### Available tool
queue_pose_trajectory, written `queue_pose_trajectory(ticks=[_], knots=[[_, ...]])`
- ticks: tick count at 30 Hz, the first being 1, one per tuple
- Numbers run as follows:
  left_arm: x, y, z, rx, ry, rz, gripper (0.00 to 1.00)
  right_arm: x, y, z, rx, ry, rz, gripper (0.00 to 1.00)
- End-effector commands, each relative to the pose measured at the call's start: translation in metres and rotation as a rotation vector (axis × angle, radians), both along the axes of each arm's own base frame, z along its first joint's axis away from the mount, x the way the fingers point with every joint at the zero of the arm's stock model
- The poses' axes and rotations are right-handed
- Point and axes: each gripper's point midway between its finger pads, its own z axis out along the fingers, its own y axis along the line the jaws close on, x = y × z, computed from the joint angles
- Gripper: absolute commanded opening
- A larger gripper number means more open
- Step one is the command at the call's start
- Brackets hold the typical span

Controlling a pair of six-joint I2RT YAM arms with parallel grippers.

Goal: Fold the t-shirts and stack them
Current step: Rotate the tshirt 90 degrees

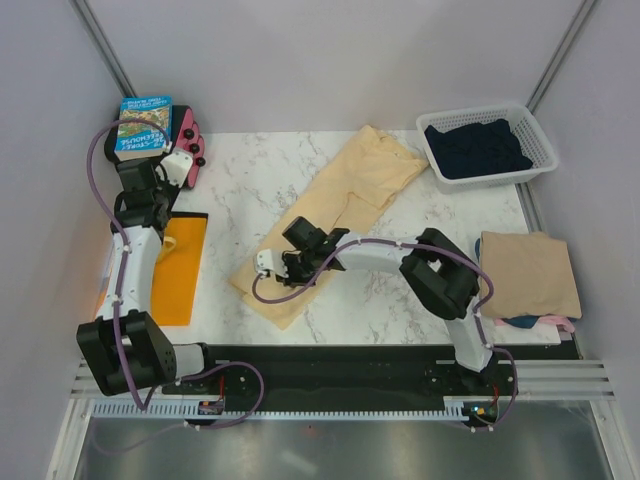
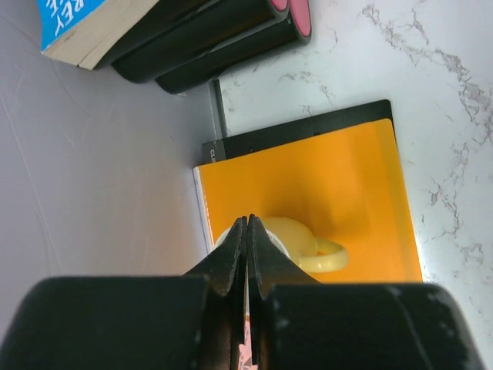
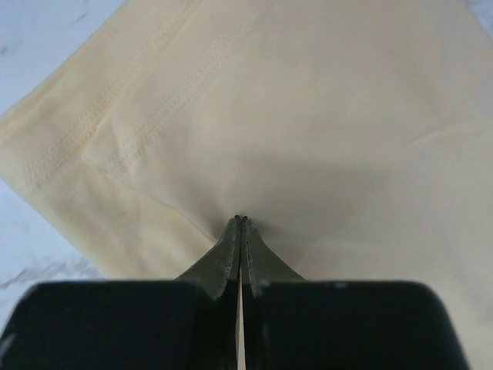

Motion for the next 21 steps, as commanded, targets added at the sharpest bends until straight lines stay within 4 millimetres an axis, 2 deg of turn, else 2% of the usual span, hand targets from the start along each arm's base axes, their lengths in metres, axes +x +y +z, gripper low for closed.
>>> queue_pose_trajectory(ticks=[1,2,3,5,6,8,9,14,16,17,18,20,21], knots=[[0.03,-0.006,0.034,0.011,-0.09,-0.085,0.02,-0.053,-0.09,-0.038,-0.273,0.113,-0.017,0.0],[0.034,-0.007,0.036,0.009,-0.093,-0.092,0.02,-0.066,-0.105,-0.044,-0.307,0.132,-0.016,0.0],[0.04,-0.009,0.038,0.003,-0.096,-0.104,0.02,-0.07,-0.109,-0.035,-0.299,0.123,-0.012,0.0],[0.047,-0.011,0.039,-0.003,-0.096,-0.116,0.02,-0.091,-0.126,-0.037,-0.343,0.145,0.011,0.0],[0.052,-0.015,0.046,-0.004,-0.112,-0.132,0.02,-0.101,-0.126,-0.029,-0.337,0.148,0.041,0.0],[0.057,-0.022,0.047,-0.004,-0.111,-0.158,0.02,-0.118,-0.142,-0.026,-0.378,0.176,0.07,0.0],[0.06,-0.029,0.048,-0.004,-0.112,-0.183,0.02,-0.126,-0.147,-0.017,-0.382,0.169,0.101,0.0],[0.062,-0.052,0.04,0.0,-0.093,-0.271,0.02,-0.151,-0.175,-0.004,-0.414,0.224,0.166,0.0],[0.062,-0.065,0.032,-0.008,-0.076,-0.312,0.02,-0.155,-0.181,0.002,-0.417,0.223,0.176,0.0],[0.061,-0.069,0.031,-0.01,-0.074,-0.323,0.02,-0.15,-0.18,0.008,-0.407,0.192,0.17,0.03],[0.061,-0.078,0.026,-0.022,-0.065,-0.349,0.02,-0.147,-0.178,0.014,-0.397,0.177,0.164,0.14],[0.06,-0.089,0.024,-0.035,-0.06,-0.386,0.02,-0.131,-0.165,0.038,-0.332,0.11,0.146,0.24],[0.06,-0.103,0.021,-0.055,-0.056,-0.433,0.02,-0.123,-0.16,0.048,-0.303,0.088,0.131,0.29]])
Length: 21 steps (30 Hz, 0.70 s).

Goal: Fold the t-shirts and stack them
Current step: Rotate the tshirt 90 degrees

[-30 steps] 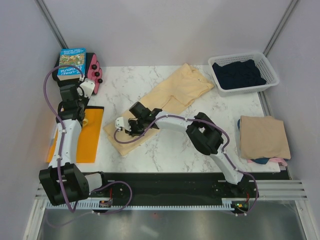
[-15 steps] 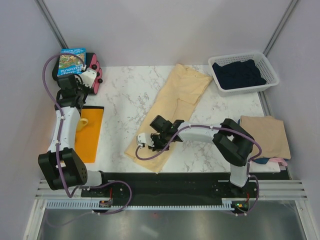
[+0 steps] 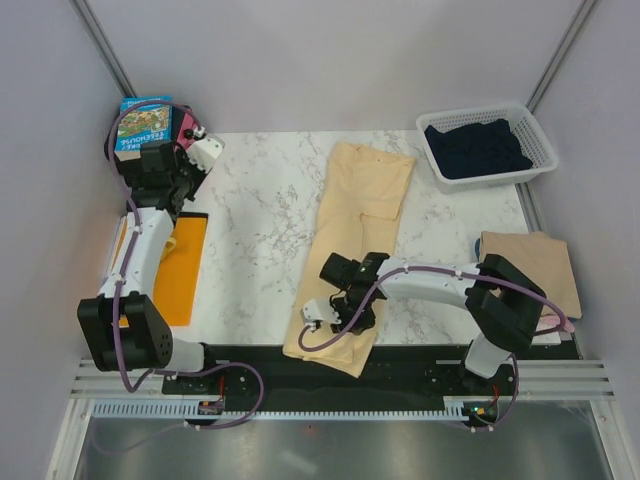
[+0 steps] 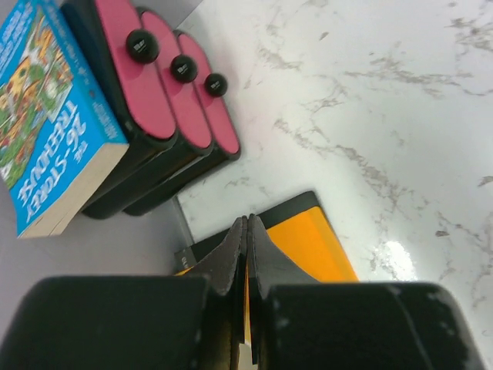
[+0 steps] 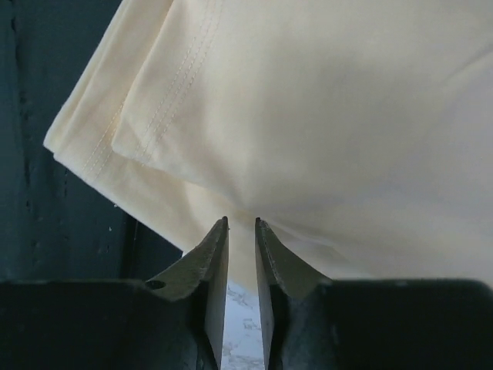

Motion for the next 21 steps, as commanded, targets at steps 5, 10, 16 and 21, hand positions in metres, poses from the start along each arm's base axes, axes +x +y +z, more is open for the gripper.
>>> queue_pose_trajectory(ticks=[5,10,16,21], knots=[[-0.003,-0.099,-0.018,-0.033,0.041,-0.367,0.02,0.083,0.044,0.129,0.299,-0.27,-0.14,0.4],[-0.007,-0.167,-0.043,-0.12,0.104,-0.635,0.02,0.199,0.029,0.225,0.473,-0.695,-0.522,0.0],[0.007,-0.243,-0.064,-0.243,0.198,-0.849,0.02,0.265,-0.042,0.276,0.423,-1.009,-0.79,0.0],[0.03,-0.291,-0.09,-0.307,0.254,-0.957,0.02,0.268,-0.085,0.28,0.357,-1.083,-0.847,0.0]])
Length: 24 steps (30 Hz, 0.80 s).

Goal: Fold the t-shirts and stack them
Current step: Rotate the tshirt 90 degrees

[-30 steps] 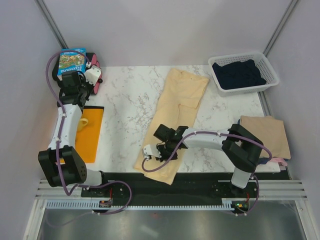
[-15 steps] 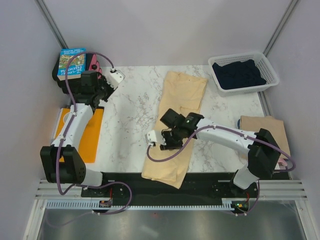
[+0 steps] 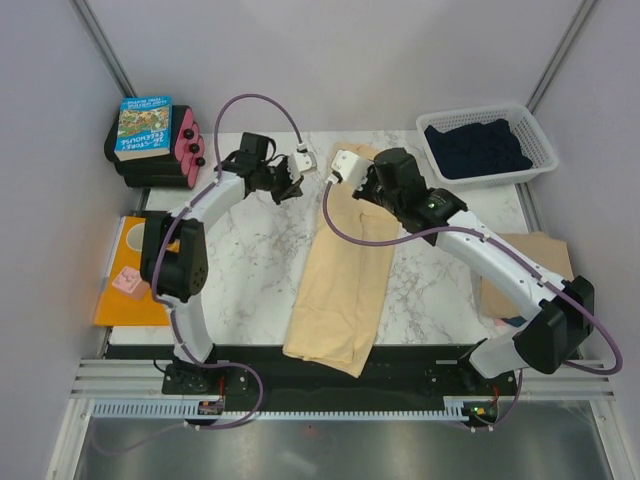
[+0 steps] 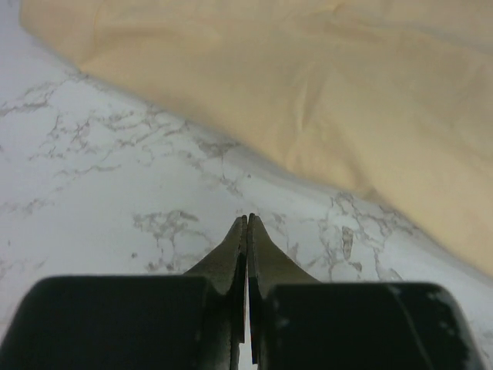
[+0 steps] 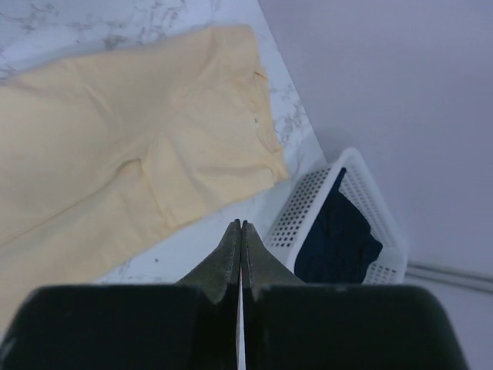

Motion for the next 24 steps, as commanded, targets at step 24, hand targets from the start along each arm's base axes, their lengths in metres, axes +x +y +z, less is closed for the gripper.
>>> queue_pose_trajectory(ticks=[24], knots=[[0.085,-0.133,-0.109,0.178,0.005,-0.075,0.02,0.026,-0.078,0.05,-0.089,-0.184,-0.23,0.0]])
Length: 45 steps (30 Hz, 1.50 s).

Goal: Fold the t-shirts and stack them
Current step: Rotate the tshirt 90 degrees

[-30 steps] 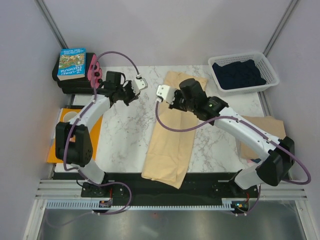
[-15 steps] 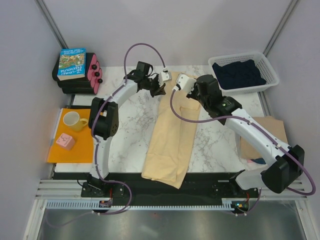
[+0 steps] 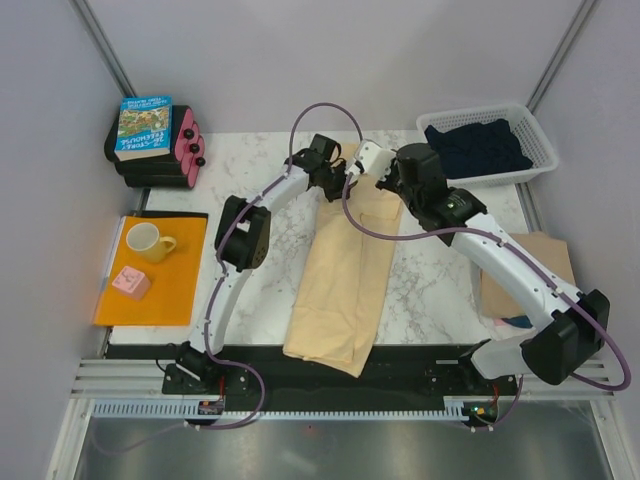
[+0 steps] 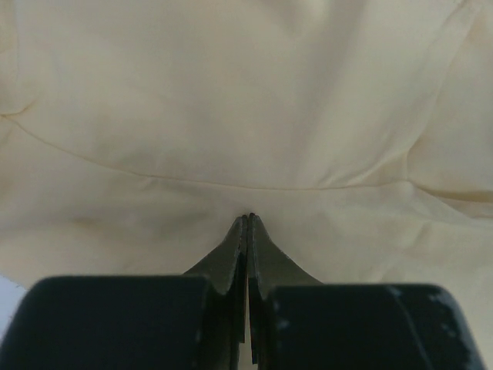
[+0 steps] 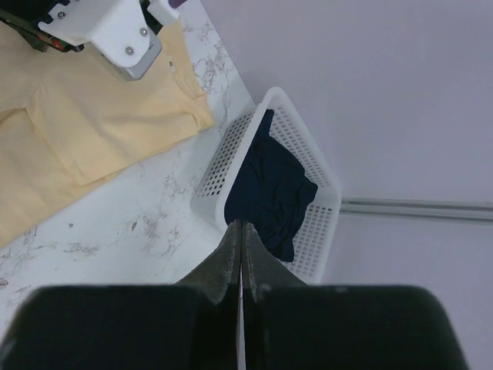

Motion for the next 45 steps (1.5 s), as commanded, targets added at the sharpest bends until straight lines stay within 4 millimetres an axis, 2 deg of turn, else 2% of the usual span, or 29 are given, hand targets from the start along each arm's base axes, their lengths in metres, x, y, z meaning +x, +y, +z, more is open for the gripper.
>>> queue_pose_trajectory(ticks=[1,5,9,12,16,18,19,22,25,27,28,29,30,31,32,33,34,35,36,37,38,39,40,41,42,43,44,45], knots=[[0.02,0.019,-0.019,0.183,-0.107,0.062,0.02,0.011,0.003,0.025,0.045,-0.066,-0.016,0.0],[0.031,0.039,-0.044,0.299,-0.135,0.111,0.02,0.015,0.009,0.023,0.064,-0.061,-0.005,0.0],[0.045,0.058,-0.047,0.353,-0.155,0.189,0.02,0.018,0.014,0.022,0.082,-0.057,0.002,0.0],[0.057,0.073,-0.042,0.359,-0.162,0.255,0.02,0.021,0.018,0.02,0.087,-0.053,0.014,0.0],[0.075,0.108,-0.035,0.403,-0.179,0.377,0.02,0.024,0.022,0.018,0.1,-0.048,0.022,0.0],[0.079,0.122,-0.032,0.394,-0.158,0.437,0.02,0.024,0.024,0.018,0.11,-0.049,0.024,0.0],[0.083,0.137,-0.029,0.406,-0.157,0.481,0.02,0.024,0.025,0.017,0.113,-0.047,0.027,0.0],[0.083,0.157,-0.027,0.403,-0.116,0.547,0.02,0.023,0.027,0.017,0.126,-0.044,0.035,0.0],[0.079,0.165,-0.028,0.411,-0.098,0.566,0.02,0.023,0.028,0.014,0.127,-0.037,0.041,0.0],[0.077,0.16,-0.028,0.393,-0.089,0.555,0.02,0.023,0.029,0.009,0.118,-0.024,0.049,0.0],[0.078,0.157,-0.021,0.375,-0.09,0.562,0.03,0.022,0.032,0.002,0.108,-0.007,0.065,0.0],[0.078,0.155,-0.016,0.357,-0.09,0.565,0.16,0.021,0.033,-0.002,0.101,0.002,0.074,0.05],[0.076,0.148,-0.011,0.322,-0.077,0.55,0.27,0.019,0.033,-0.009,0.087,0.023,0.087,0.22],[0.073,0.143,-0.002,0.29,-0.067,0.553,0.34,0.015,0.037,-0.021,0.064,0.053,0.121,0.31],[0.074,0.14,0.023,0.244,-0.085,0.559,0.4,0.013,0.038,-0.03,0.051,0.081,0.143,0.4],[0.07,0.136,0.031,0.212,-0.081,0.554,0.43,0.007,0.039,-0.043,0.028,0.124,0.164,0.52],[0.067,0.133,0.043,0.181,-0.075,0.567,0.49,0.003,0.039,-0.056,0.009,0.161,0.185,0.57],[0.065,0.132,0.078,0.134,-0.112,0.572,0.56,-0.003,0.046,-0.068,0.012,0.207,0.231,0.62],[0.059,0.131,0.084,0.12,-0.11,0.574,0.56,-0.012,0.046,-0.084,-0.011,0.272,0.257,0.68],[0.056,0.133,0.095,0.107,-0.115,0.591,0.56,-0.019,0.05,-0.095,-0.014,0.322,0.291,0.69],[0.05,0.139,0.124,0.084,-0.149,0.611,0.56,-0.031,0.061,-0.111,-0.006,0.403,0.371,0.7],[0.05,0.146,0.138,0.09,-0.188,0.646,0.56,-0.047,0.063,-0.127,-0.024,0.491,0.405,0.68],[0.048,0.153,0.152,0.091,-0.225,0.672,0.56,-0.054,0.067,-0.134,-0.022,0.535,0.432,0.68],[0.045,0.163,0.155,0.114,-0.239,0.691,0.58,-0.064,0.074,-0.148,-0.031,0.602,0.488,0.66],[0.041,0.176,0.181,0.134,-0.307,0.726,0.58,-0.076,0.079,-0.155,-0.044,0.652,0.519,0.65],[0.039,0.184,0.19,0.146,-0.333,0.74,0.58,-0.084,0.083,-0.16,-0.056,0.681,0.563,0.63],[0.035,0.195,0.191,0.168,-0.34,0.757,0.58,-0.091,0.088,-0.166,-0.083,0.695,0.61,0.62],[0.03,0.208,0.215,0.171,-0.386,0.788,0.58,-0.103,0.1,-0.171,-0.115,0.702,0.669,0.62]])
